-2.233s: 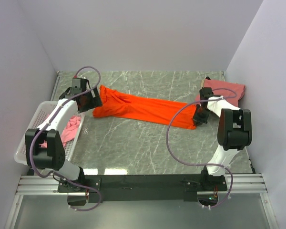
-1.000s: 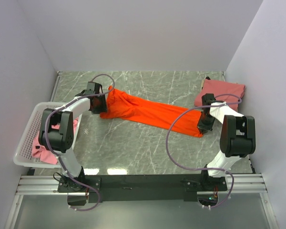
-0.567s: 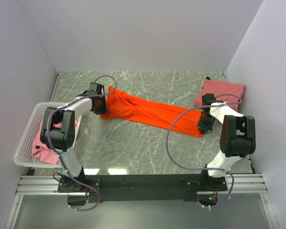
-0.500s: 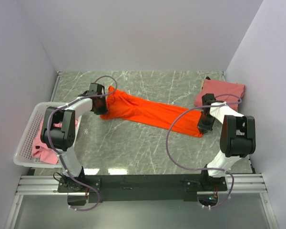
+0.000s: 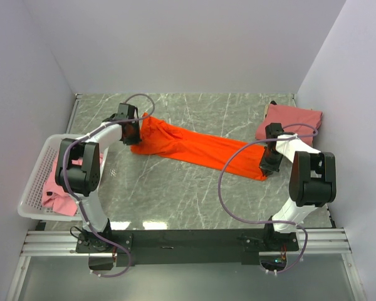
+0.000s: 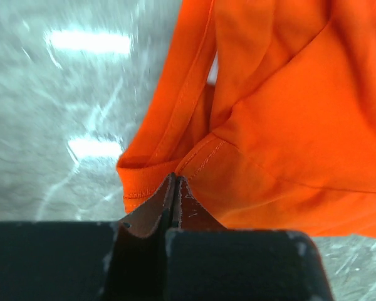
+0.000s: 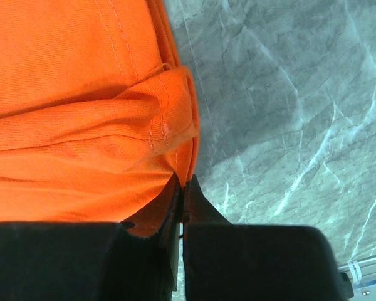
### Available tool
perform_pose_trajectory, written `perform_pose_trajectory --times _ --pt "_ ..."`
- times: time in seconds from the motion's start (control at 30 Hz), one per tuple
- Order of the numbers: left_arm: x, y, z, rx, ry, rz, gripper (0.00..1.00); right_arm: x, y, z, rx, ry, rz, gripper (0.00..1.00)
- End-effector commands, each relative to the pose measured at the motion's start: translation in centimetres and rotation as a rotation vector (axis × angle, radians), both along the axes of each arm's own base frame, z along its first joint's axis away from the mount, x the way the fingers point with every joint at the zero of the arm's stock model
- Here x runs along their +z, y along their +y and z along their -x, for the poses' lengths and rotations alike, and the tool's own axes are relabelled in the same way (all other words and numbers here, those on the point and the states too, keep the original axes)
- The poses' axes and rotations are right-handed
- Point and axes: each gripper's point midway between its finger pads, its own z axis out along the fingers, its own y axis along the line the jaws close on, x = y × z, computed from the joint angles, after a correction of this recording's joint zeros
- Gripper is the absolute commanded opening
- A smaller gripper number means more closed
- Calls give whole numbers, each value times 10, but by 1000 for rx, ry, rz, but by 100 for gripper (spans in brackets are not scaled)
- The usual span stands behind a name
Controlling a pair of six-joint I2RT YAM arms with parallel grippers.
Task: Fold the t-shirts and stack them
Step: Fold the tshirt
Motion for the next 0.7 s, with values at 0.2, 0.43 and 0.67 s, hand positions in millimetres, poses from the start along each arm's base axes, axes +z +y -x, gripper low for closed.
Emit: perform_pose_trajectory --times 0.2,0.43,0.67 --pt "40 6 -45 -46 -96 -62 0 1 -11 13 -13 33 51 0" --pt "25 11 -48 -71 -52 -112 0 1 -11 13 -11 38 52 0" --pt "15 22 -52 -26 -36 -165 9 1 -12 14 -15 39 54 0"
